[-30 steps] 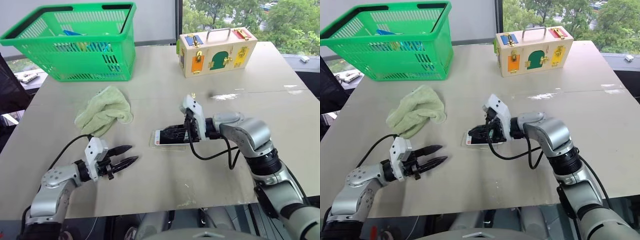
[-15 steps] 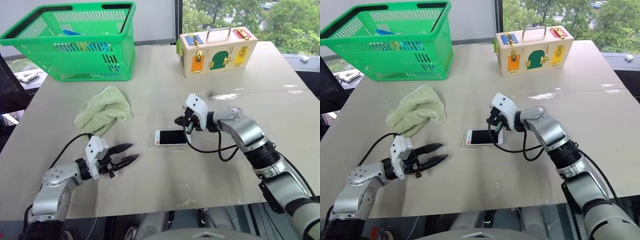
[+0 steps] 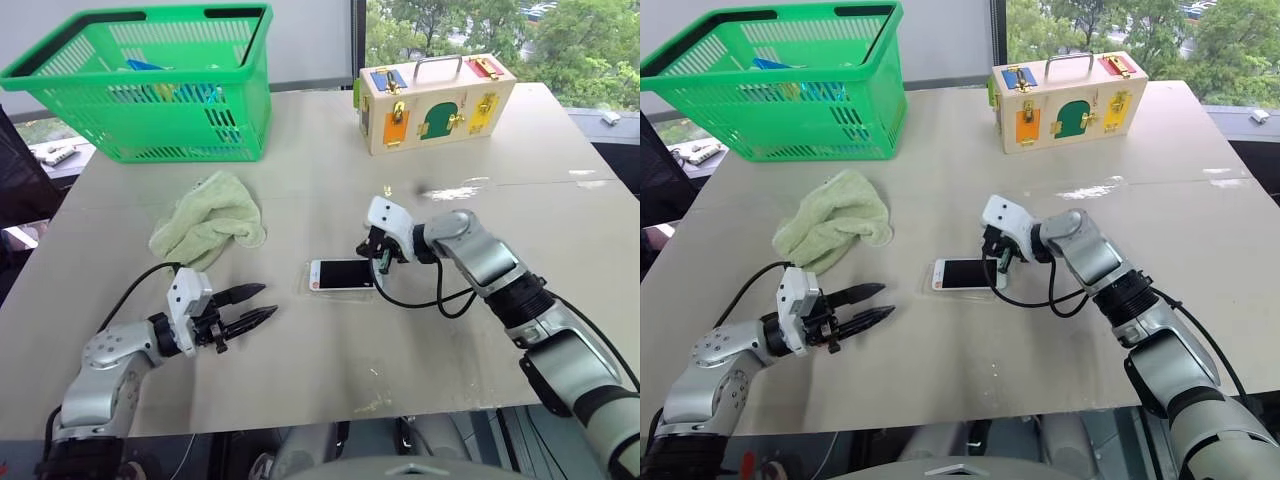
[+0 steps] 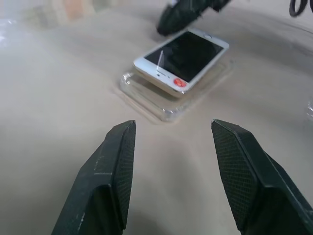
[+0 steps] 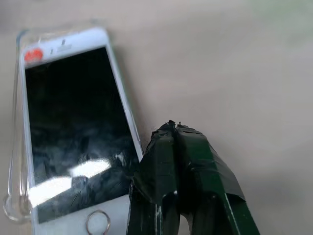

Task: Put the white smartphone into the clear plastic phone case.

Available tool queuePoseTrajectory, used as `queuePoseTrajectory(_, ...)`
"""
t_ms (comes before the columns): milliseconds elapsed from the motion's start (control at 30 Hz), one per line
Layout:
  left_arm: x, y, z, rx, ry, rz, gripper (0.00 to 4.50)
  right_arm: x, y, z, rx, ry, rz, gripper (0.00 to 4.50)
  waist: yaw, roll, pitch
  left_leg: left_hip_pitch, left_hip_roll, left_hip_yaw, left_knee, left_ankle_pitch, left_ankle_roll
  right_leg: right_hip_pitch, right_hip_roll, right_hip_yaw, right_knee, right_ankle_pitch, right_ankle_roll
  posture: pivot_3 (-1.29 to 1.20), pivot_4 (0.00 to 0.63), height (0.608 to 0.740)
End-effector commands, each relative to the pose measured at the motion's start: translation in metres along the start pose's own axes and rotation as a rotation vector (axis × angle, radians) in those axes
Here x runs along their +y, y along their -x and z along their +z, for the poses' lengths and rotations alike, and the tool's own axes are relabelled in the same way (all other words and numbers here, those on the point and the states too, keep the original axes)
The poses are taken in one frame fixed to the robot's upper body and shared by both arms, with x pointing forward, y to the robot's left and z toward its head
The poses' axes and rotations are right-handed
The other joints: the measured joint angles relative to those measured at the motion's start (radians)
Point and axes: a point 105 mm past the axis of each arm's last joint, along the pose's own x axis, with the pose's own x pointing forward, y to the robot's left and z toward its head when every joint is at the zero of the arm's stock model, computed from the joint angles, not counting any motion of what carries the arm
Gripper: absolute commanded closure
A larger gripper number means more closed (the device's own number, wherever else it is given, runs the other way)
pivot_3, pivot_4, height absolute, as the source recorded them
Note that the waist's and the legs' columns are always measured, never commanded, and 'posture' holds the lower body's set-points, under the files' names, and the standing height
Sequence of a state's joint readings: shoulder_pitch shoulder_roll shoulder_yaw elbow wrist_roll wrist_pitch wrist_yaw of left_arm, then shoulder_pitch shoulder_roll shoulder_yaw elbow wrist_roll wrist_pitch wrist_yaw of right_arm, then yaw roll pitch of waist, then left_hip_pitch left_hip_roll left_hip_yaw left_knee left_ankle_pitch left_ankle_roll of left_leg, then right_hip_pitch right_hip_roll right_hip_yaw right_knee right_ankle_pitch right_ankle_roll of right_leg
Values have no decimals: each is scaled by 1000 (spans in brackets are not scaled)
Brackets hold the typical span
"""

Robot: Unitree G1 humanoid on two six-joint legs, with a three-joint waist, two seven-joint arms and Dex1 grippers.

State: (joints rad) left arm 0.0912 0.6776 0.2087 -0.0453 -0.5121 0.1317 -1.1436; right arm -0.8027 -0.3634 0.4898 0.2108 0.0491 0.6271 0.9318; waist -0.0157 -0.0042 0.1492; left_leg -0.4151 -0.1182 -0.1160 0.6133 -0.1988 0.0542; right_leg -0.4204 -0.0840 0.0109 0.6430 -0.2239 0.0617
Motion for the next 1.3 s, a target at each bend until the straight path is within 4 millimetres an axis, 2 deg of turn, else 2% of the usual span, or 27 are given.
queuePoseTrajectory(33, 4, 5, 7, -3, -30, 25, 1999, 3, 5, 14, -27, 43, 31, 4500, -1, 0, 0, 0, 0, 0, 0, 0, 0, 0, 0, 0, 0, 0, 0, 0, 150, 740)
queuePoseTrajectory(400, 1, 4, 10, -6, -35, 28, 1999, 17, 11, 17, -44, 74, 124, 4500, 0, 0, 0, 0, 0, 0, 0, 0, 0, 0, 0, 0, 0, 0, 0, 0, 150, 740)
queuePoseTrajectory(733, 0, 0, 14, -14, -38, 32, 1999, 9, 12, 25, -90, 67, 77, 4500, 0, 0, 0, 0, 0, 0, 0, 0, 0, 0, 0, 0, 0, 0, 0, 0, 150, 740)
queuePoseTrajectory(900, -2, 0, 13, -14, -29, 30, 1999, 25, 10, 41, -169, 26, 143, 4500, 0, 0, 0, 0, 0, 0, 0, 0, 0, 0, 0, 0, 0, 0, 0, 0, 150, 740)
queuePoseTrajectory(1100, -1, -1, 17, -13, -31, 28, 1999, 30, -5, 37, -168, -19, 110, 4500, 0, 0, 0, 0, 0, 0, 0, 0, 0, 0, 0, 0, 0, 0, 0, 0, 150, 740)
queuePoseTrajectory(1200, -1, 0, 17, -11, -31, 27, 1999, 31, -5, 39, -176, -27, 106, 4500, 0, 0, 0, 0, 0, 0, 0, 0, 0, 0, 0, 0, 0, 0, 0, 0, 150, 740)
queuePoseTrajectory(1300, -1, 0, 17, -8, -32, 25, 1999, 42, 0, 49, -223, -21, 177, 4500, 0, 0, 0, 0, 0, 0, 0, 0, 0, 0, 0, 0, 0, 0, 0, 0, 150, 740)
